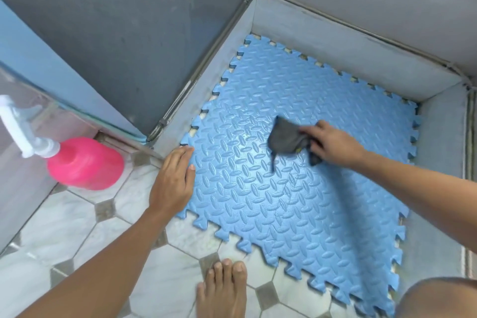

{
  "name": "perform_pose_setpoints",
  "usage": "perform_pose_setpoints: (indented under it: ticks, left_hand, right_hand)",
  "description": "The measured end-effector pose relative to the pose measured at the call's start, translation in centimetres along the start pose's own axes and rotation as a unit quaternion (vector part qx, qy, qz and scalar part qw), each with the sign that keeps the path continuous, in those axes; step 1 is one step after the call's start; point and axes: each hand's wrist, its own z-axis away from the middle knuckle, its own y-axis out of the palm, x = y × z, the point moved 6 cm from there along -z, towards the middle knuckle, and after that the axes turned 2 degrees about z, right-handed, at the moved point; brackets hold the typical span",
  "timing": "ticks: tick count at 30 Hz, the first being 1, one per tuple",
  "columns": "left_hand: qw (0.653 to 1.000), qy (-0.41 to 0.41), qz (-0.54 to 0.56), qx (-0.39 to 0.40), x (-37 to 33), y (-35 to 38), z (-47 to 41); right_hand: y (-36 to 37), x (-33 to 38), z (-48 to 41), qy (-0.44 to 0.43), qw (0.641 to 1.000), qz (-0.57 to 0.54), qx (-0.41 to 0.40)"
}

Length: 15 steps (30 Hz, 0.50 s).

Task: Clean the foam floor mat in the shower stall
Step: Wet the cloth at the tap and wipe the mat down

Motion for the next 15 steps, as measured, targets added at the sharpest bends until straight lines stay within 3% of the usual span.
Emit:
perform_pose_setpoints:
  ticks: [4,7,10,13,15]
  left_hand:
    - [1.000,0.000,-0.019,-0.001,0.0,0.2,0.1]
    - [1.000,0.006,-0.022,-0.003,-0.1,0.2,0.1]
    - [1.000,0.001,-0.021,-0.004,0.0,0.1,0.1]
    - [1.000,-0.008,-0.021,-0.001,0.1,0.2,0.1]
    - [1.000,-0.008,-0.021,-0.002,0.2,0.3,0.2]
  right_hand:
    - [-2.0,-8.2,-2.4,0.294,0.953,-0.030,-0.072]
    - [-0.9,-5.6,-5.1,0.339,0.936,-0.070,-0.066]
    - [-0.2,1.9,-7.2,0.232,0.967,-0.084,-0.070]
    - [1.8,11.2,-5.5,0.025,0.998,-0.056,-0.013]
    - [3.6,16.0,-1.7,-0.135,0.989,-0.042,0.051]
